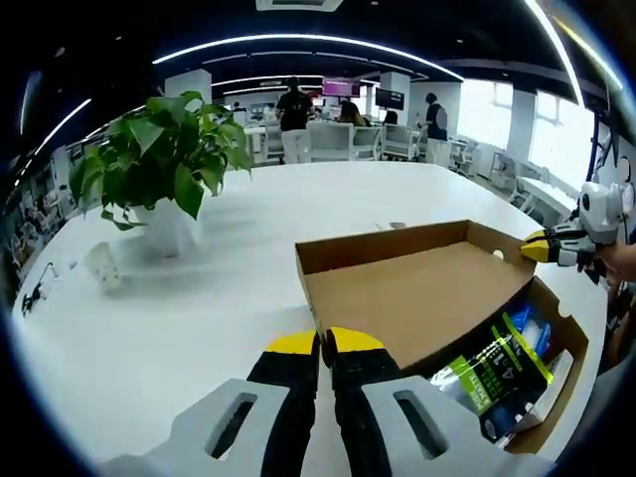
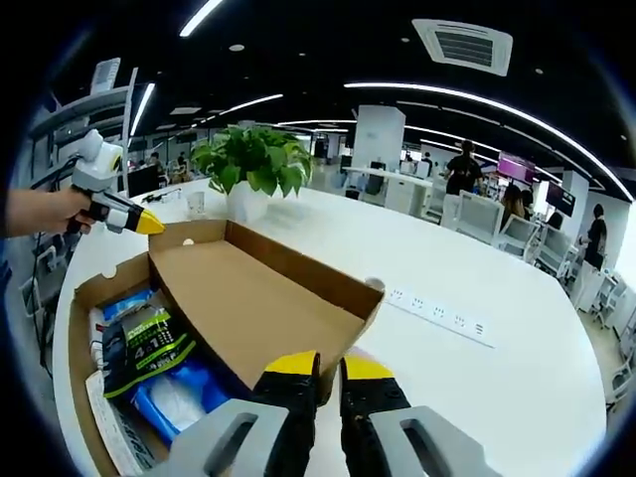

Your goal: Operate the shoe box by opening the lid, removing the specified soft item, and placing it in the target area until the item is outside and the box remains undamaged.

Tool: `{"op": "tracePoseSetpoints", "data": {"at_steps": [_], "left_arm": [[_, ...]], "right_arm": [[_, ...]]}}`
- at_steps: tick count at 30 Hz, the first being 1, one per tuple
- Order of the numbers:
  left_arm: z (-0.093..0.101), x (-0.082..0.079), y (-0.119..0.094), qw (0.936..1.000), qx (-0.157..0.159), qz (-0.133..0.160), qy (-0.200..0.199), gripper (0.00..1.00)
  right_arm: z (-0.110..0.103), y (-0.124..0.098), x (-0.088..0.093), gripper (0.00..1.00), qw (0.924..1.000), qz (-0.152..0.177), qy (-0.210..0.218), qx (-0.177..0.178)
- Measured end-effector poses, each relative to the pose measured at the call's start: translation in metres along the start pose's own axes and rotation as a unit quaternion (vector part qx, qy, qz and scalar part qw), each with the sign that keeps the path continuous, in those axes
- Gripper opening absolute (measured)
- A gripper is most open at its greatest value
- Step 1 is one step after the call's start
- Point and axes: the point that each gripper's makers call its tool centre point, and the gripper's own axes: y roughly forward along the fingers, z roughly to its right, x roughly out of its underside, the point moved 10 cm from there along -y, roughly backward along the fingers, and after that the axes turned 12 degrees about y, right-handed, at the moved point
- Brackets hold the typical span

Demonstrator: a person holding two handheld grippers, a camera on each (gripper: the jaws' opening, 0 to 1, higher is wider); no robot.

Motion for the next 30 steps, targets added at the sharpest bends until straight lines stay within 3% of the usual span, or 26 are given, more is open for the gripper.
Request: {"op": "tracePoseSetpoints", "data": {"at_steps": [20,30], "left_arm": [[0.0,0.0,0.004,0.9997,-0.003,-0.008,-0.021,0.02],[0.003,0.003,-0.012,1.0,-0.002,-0.007,-0.002,0.07]], "right_arm": [[0.001,0.002,-0.004,0.05,0.9998,-0.02,0.01,0.001],[-0.003,-0.012,-0.006,0.07,0.9993,-0.021,-0.028,-0.017]]}}
